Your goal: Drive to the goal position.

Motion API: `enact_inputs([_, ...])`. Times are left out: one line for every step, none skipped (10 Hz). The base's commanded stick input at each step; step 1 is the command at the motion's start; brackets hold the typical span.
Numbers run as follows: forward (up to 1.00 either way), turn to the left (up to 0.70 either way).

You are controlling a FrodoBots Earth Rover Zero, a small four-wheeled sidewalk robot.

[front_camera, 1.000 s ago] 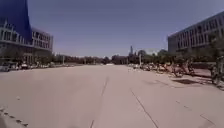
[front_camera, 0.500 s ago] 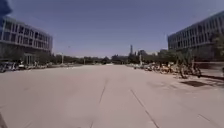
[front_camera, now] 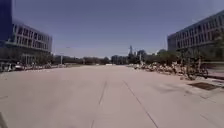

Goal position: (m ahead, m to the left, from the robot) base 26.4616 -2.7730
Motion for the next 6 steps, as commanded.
enact_inputs([1.00, 0.00])
enact_inputs([1.00, -0.07])
enact_inputs([1.00, -0.40])
enact_inputs([1.00, -0.33])
enact_inputs([1.00, 0.00])
enact_inputs([1.00, 0.00])
